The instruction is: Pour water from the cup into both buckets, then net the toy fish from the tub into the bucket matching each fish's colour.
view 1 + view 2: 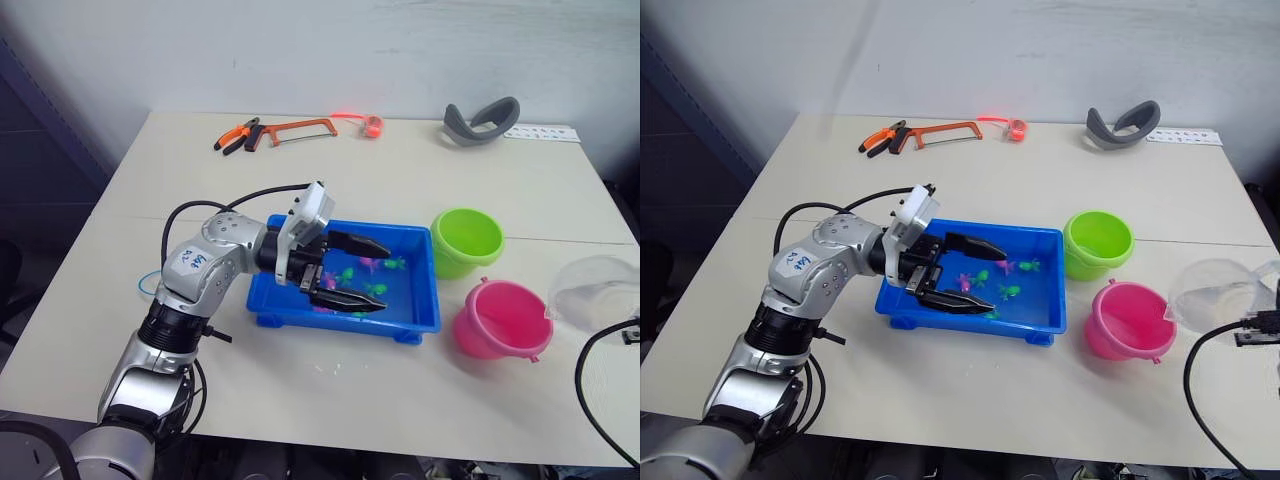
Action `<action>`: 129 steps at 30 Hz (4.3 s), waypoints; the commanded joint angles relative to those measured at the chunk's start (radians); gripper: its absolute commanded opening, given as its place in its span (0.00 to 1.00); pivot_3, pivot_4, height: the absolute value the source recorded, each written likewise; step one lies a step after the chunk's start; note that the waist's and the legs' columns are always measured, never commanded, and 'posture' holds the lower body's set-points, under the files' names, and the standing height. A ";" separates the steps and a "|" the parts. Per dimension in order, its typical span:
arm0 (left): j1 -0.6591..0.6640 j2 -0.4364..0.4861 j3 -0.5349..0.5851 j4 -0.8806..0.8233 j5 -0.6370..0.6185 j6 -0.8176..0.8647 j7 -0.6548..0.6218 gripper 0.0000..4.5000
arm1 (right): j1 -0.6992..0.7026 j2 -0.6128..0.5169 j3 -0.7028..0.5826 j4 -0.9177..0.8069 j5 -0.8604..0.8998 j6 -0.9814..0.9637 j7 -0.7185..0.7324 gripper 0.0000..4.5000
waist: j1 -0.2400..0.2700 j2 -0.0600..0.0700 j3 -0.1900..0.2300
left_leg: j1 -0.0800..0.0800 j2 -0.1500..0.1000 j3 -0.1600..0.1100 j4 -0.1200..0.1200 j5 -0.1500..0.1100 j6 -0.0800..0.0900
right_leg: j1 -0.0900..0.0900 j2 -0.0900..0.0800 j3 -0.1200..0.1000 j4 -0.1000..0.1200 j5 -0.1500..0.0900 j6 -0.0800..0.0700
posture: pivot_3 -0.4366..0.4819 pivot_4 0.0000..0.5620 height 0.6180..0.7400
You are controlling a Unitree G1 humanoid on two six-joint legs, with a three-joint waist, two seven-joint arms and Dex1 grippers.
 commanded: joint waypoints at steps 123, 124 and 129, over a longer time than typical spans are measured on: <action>-0.054 -0.100 0.082 0.255 0.157 -0.200 0.178 1.00 | -0.901 -0.342 0.735 0.826 -0.653 -0.560 -0.212 0.00 | -0.027 0.000 0.000 | -0.017 0.001 0.001 0.011 0.000 0.001 | -0.019 -0.001 -0.002 0.015 0.000 0.001 | 0.48 0.27 1.00; -0.055 -0.101 0.081 0.257 0.158 -0.201 0.177 1.00 | -0.903 -0.347 0.740 0.826 -0.667 -0.567 -0.216 0.00 | -0.027 0.000 0.000 | -0.017 0.001 0.001 0.011 0.000 0.001 | -0.019 -0.001 -0.002 0.015 0.000 0.001 | 0.48 0.27 1.00; -0.058 -0.107 0.078 0.265 0.161 -0.205 0.177 1.00 | -0.900 -0.375 0.762 0.816 -0.730 -0.595 -0.238 0.00 | -0.028 0.000 0.000 | -0.017 0.001 0.001 0.012 0.000 0.001 | -0.019 -0.001 -0.002 0.016 0.000 0.001 | 0.48 0.27 1.00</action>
